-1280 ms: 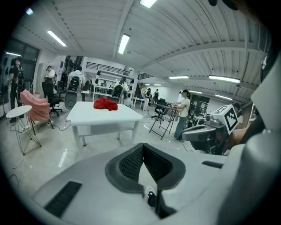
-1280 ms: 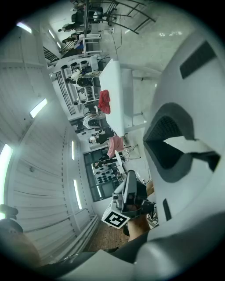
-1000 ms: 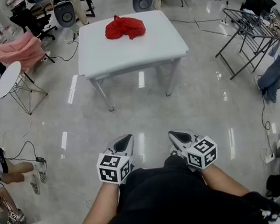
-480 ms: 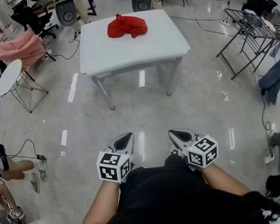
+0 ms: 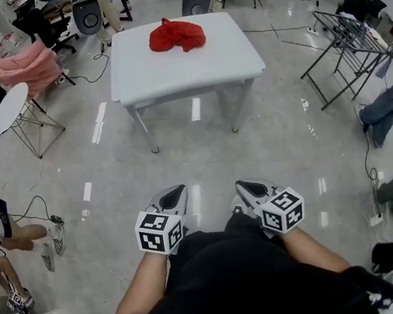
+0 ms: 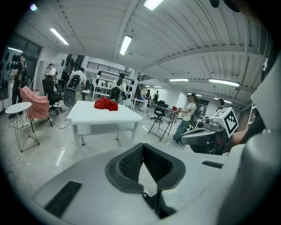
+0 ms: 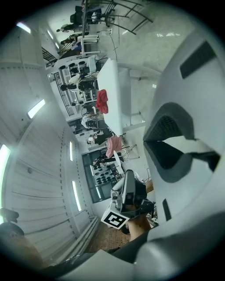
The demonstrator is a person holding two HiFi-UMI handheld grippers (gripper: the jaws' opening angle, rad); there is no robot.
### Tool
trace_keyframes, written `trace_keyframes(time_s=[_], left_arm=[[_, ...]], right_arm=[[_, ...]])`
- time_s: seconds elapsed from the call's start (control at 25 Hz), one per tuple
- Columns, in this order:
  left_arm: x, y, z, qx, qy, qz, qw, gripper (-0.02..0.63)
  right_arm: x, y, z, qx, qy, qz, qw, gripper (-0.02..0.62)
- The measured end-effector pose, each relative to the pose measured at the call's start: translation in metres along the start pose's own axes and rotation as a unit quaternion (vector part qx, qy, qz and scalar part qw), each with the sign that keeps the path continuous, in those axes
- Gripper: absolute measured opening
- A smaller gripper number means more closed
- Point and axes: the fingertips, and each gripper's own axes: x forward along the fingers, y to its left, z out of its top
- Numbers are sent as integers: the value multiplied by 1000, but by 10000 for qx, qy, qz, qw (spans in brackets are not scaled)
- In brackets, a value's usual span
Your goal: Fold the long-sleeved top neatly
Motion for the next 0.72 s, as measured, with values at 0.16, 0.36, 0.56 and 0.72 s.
trace_keyframes(time_s=[0.16,0.36,0.56,0.72], left_arm=[[8,0,0,1,39,-65,10000,5],[23,5,5,-12,83,-63,9999,5],[42,25,16,-91,144,14,9999,5],[63,48,28,-114,254,131,9995,5]], right_arm=[[-1,-1,4,20,3,8,10000,5],[7,-16,10,75,13,-4,10000,5],[36,-37,30,131,25,110,9999,5],[63,-58,54,89,-2,221,9997,5]])
